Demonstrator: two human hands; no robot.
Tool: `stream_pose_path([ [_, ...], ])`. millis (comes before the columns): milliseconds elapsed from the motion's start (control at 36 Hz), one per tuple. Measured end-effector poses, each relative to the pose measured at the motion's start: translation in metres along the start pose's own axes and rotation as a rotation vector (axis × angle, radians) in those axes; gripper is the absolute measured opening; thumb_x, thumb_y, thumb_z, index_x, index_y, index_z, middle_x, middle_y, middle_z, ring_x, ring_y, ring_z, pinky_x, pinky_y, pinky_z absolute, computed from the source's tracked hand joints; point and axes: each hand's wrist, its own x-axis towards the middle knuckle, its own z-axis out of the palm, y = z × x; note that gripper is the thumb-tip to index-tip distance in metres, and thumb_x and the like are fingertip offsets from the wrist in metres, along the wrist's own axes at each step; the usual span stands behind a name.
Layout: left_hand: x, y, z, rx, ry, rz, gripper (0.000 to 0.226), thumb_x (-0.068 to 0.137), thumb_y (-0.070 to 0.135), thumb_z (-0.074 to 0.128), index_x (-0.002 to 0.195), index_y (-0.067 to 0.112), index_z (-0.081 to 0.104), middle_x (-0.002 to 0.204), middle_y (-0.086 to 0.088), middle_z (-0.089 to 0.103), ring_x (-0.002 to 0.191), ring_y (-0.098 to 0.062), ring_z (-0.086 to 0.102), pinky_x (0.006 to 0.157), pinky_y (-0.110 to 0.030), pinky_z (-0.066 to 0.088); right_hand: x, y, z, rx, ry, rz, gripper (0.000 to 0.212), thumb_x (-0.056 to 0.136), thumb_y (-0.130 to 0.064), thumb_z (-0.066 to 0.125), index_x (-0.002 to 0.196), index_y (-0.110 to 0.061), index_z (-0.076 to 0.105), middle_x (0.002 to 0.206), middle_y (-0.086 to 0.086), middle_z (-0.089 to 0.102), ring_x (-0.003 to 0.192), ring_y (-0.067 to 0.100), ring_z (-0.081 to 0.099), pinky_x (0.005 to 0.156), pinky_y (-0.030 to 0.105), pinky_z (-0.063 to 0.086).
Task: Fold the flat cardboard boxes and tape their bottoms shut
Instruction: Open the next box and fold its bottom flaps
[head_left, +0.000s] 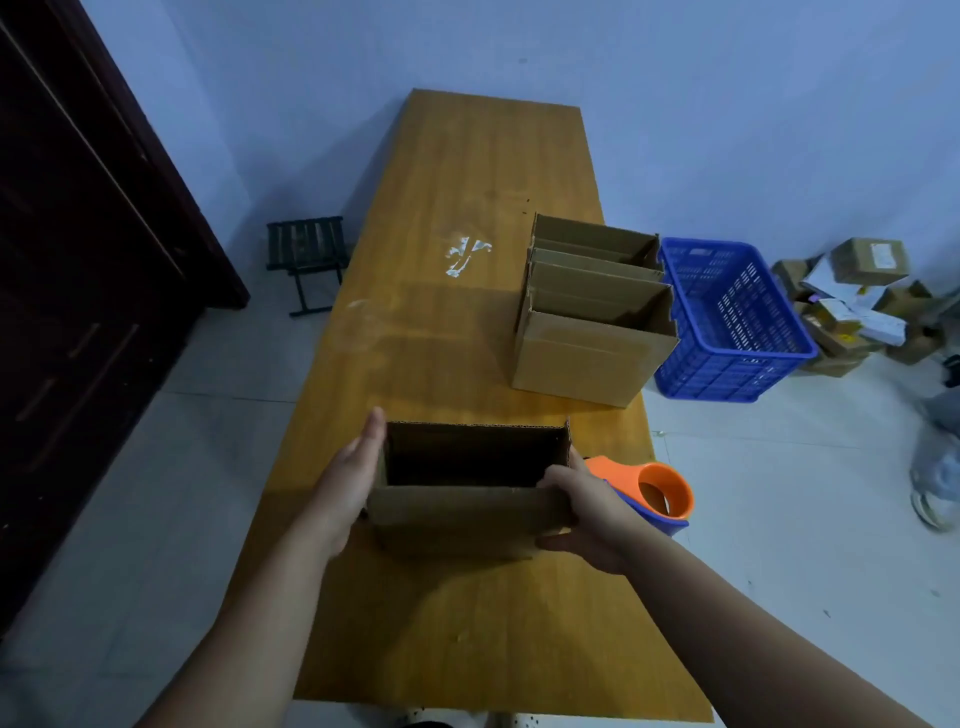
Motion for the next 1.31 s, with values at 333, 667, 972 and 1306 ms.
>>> stream_pose_path([
  [333,0.011,0.002,0.009,0.450,0.040,0.032,0.070,0.088,0.009,0.061,0.146,0.014,0.022,0.117,-0.005,0.052,0.094,-0.017,0.056,0.077,-0.028,0.048,-0.002,-0.018,0.016,-0.423,0.085,-0.020,0.116,0.079,-0.005,0.073,0.147,-0.046,-0.013,0.152,0.009,0.022,0.129,0.034,0.042,0.088,0.042,0.053],
  [667,0.021,0.003,0.017,0.867,0.194,0.025,0.089,0.093,0.030,0.055,0.149,0.006,-0.009,0.150,-0.014,0.027,0.123,-0.029,0.046,0.091,-0.036,0.045,0.009,-0.030,0.034,-1.082,0.367,-0.450,0.016,0.093,-0.019,0.058,0.106,-0.027,0.054,0.158,0.004,0.005,0.141,0.032,0.025,0.104,0.038,0.045],
  [972,0.003,-0.007,0.026,0.886,0.186,0.176,0.094,0.089,0.035,0.062,0.151,0.015,-0.006,0.148,-0.008,0.017,0.132,-0.025,0.028,0.101,-0.032,0.039,0.011,-0.038,0.033,-1.191,0.268,-0.313,0.104,0.086,-0.012,0.065,0.148,-0.045,-0.013,0.154,0.004,-0.032,0.106,0.023,0.057,0.068,0.024,0.058],
  [1306,0.011,-0.029,0.022,0.792,-0.122,0.114,0.082,0.094,0.053,0.041,0.150,0.024,-0.011,0.150,0.011,-0.034,0.146,-0.024,-0.006,0.117,-0.045,0.015,0.006,-0.034,0.041,-0.619,0.330,-0.372,0.076,0.091,-0.007,0.057,0.148,-0.036,0.014,0.159,0.001,-0.008,0.143,0.028,0.020,0.102,0.032,0.041],
])
